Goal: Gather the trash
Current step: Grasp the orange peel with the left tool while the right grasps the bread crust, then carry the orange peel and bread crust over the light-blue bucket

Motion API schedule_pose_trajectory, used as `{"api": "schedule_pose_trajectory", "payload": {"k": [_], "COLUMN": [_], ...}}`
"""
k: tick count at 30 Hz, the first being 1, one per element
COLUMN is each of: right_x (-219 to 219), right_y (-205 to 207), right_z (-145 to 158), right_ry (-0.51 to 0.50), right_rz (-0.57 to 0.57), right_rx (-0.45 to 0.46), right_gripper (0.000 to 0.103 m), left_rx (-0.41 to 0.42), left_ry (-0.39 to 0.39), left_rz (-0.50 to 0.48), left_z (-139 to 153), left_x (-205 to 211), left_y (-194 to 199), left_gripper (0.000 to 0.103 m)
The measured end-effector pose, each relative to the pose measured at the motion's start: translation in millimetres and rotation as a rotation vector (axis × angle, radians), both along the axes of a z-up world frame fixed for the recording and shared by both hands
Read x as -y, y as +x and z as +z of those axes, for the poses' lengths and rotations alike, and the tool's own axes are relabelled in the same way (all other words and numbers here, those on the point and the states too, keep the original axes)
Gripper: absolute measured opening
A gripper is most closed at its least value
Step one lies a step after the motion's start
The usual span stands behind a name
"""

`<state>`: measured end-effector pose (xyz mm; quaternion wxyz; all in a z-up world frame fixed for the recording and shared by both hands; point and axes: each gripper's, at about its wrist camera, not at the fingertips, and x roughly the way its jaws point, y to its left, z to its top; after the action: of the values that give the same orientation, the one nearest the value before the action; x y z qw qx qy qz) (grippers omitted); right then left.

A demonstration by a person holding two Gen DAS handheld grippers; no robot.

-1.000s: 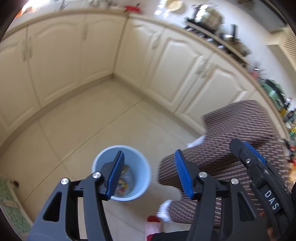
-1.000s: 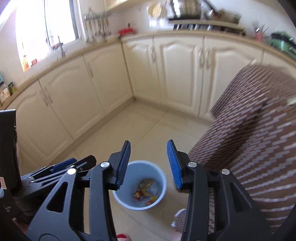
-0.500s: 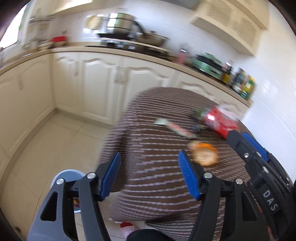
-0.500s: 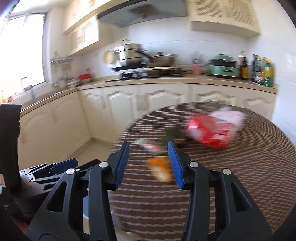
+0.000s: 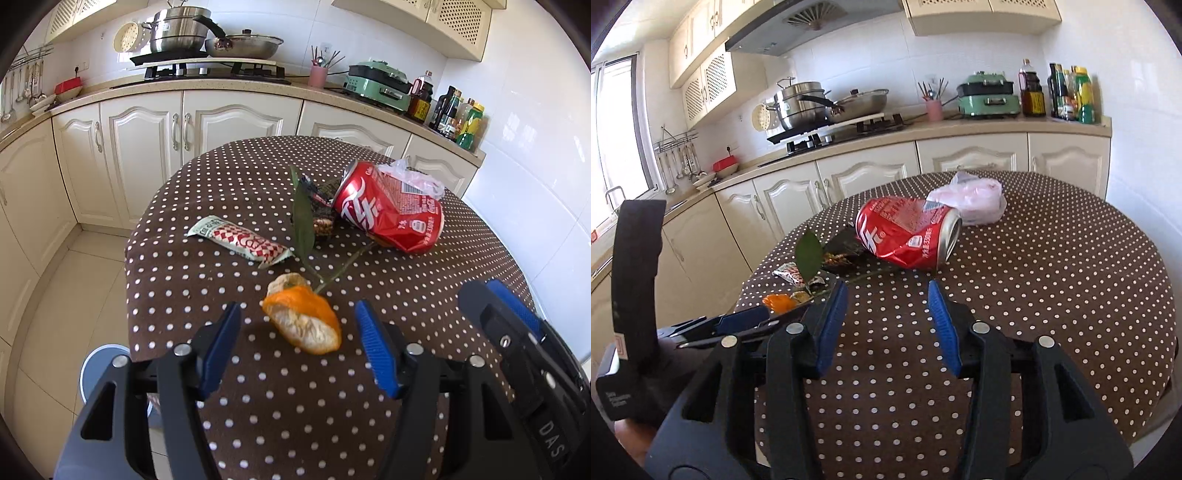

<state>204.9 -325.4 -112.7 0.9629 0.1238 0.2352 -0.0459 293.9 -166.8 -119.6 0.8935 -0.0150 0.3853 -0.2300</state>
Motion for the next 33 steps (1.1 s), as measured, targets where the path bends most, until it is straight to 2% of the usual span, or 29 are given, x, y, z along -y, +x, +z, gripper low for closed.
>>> {"api": "schedule_pose_trajectory", "payload": {"k": [1, 3, 9, 12, 21, 22, 23, 25, 27, 30, 33], "right_x": [0, -1, -17, -30, -66, -69, -71, -76, -79, -86, -104], "right_y": [1, 5, 18, 32, 86, 92, 97, 101, 99, 88, 80], "right_z": [-1, -2, -5, -8, -22, -24, -26, -26, -25, -19, -11], "right_ry": [0.006, 0.013, 0.022, 0.017, 0.011, 0.002, -0.007, -0.045, -0.064, -0.092, -0.092], "right_rz": [0.003, 0.009, 0.061, 0.103, 0.184, 0.184, 0.185, 0.18, 0.178, 0.164, 0.205], "right_rx": [-0.005, -0.017, -0.051, -0.09, -0.256, -0.282, -0.304, -0.313, -0.307, -0.243, -0.197], "right_gripper": [0.046, 0.046, 0.046, 0.048, 0.047, 0.047, 0.039, 0.027, 0.026, 0.026, 0.026], "left_rx": [-0.006, 0.003, 0.039, 0.06, 0.093, 0.096, 0.094, 0.088, 0.093, 0.089, 0.085], "left_ry": [0.001, -0.01, -0.07, -0.104, -0.124, -0.126, -0.132, -0.147, -0.155, -0.177, -0.183], "left_rz": [-0.01, -0.008, 0.037, 0.108, 0.27, 0.277, 0.281, 0.286, 0.298, 0.315, 0.34], "left_z": [-1, 0, 8, 13, 14, 13, 13, 11, 11, 8, 3], "left_x": [2, -2, -37, -66, -126, -131, -134, -142, -147, -163, -181], "left_y": [2, 2, -9, -12, -5, -4, -4, -2, -3, -3, -2], "left_gripper": [0.037, 0.033, 0.032, 0.032, 0.032, 0.032, 0.032, 0.032, 0.032, 0.032, 0.032]}}
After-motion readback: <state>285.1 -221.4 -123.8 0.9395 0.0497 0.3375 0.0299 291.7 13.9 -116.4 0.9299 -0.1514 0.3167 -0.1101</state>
